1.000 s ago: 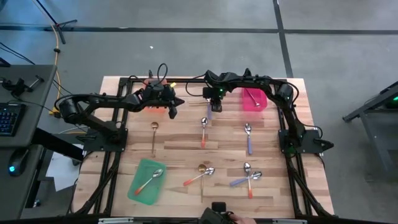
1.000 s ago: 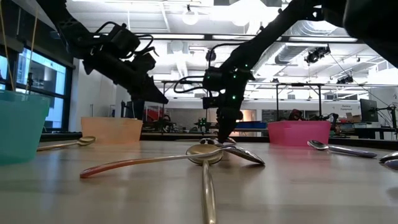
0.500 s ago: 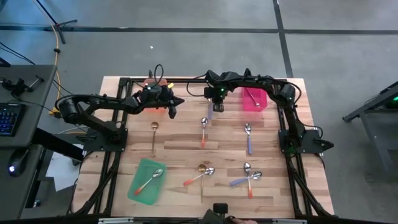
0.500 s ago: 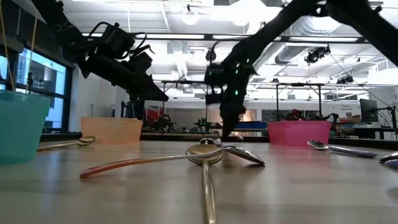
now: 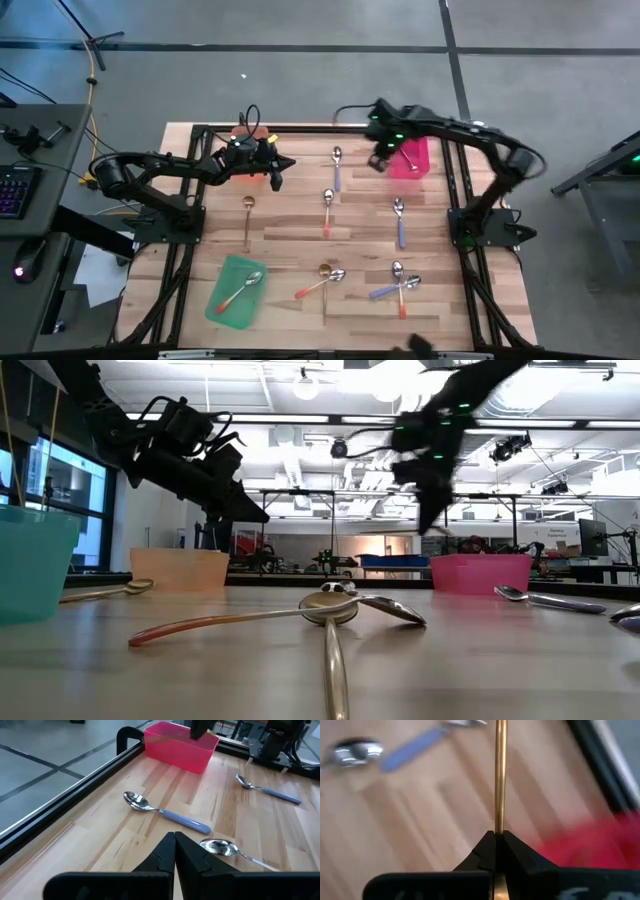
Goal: Sort silverware by color (type)
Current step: Put the gold spoon into the pink bin, then put the orange spoon into the green bin
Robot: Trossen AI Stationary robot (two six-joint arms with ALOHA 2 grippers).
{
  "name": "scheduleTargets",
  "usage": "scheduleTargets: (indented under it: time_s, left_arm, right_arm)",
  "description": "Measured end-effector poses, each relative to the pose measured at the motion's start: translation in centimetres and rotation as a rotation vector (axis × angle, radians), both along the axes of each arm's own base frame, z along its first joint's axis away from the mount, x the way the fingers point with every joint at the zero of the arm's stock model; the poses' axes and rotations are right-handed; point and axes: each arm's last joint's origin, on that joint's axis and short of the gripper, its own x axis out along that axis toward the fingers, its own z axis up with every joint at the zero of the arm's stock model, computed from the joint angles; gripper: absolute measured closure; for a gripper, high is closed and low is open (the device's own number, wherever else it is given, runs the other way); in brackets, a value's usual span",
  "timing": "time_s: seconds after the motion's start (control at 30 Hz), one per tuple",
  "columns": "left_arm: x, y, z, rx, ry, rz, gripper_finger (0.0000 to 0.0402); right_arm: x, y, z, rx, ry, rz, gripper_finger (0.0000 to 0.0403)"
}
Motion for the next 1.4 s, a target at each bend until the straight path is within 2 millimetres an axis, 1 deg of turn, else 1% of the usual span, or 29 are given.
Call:
scheduleTargets:
  time_s: [0.13,0.2,0.33,0.47,0.53,0.67,0.83,1.03,1.17,1.3,1.4]
  left_arm:
    - [0.0,0.0,0.0,0.000,0.000,0.000,0.0402]
    - [0.0,0.0,0.0,0.001,-0.001,0.000,0.0402]
    - [0.0,0.0,0.0,0.000,-0.001,0.001,0.0402]
    - [0.0,0.1,0.0,0.008,0.005,0.027,0.0402]
    - [0.0,0.1,0.0,0.009,0.006,0.032,0.0402]
    - [0.0,0.1,0.0,0.009,0.007,0.032,0.0402]
    - [0.0,0.1,0.0,0.009,0.007,0.032,0.0402]
    - [0.0,0.1,0.0,0.010,0.008,0.033,0.0402]
    - [0.0,0.0,0.0,0.010,0.009,0.030,0.0402]
    - [0.2,-0.3,-0.1,0.026,0.020,0.010,0.0402]
    - [0.4,-0.7,-0.1,0.030,0.024,-0.008,0.0402]
  right_arm:
    - [-4.8,0.1,-0.6,-0.019,-0.025,-0.232,0.0402]
    - [-6.6,-0.2,-1.1,-0.023,-0.048,-0.324,0.0402]
    - [-9.0,-1.0,-3.1,0.004,-0.028,-0.437,0.0402]
    - [-10.2,-1.6,-4.7,0.036,-0.020,-0.495,0.0402]
    - [-10.6,-1.6,-5.2,0.052,-0.005,-0.510,0.0403]
    - [-10.7,-1.4,-5.6,0.063,0.000,-0.525,0.0403]
    - [-10.7,-1.5,-5.7,0.058,-0.008,-0.525,0.0403]
    - [-10.5,-1.7,-6.2,0.072,-0.001,-0.538,0.0399]
    - [-10.2,-1.8,-5.8,0.044,-0.011,-0.535,0.0368]
    - [-9.7,-1.6,-4.0,-0.060,0.006,-0.535,0.0322]
    - [-9.1,-0.7,-2.5,-0.099,-0.014,-0.495,0.0297]
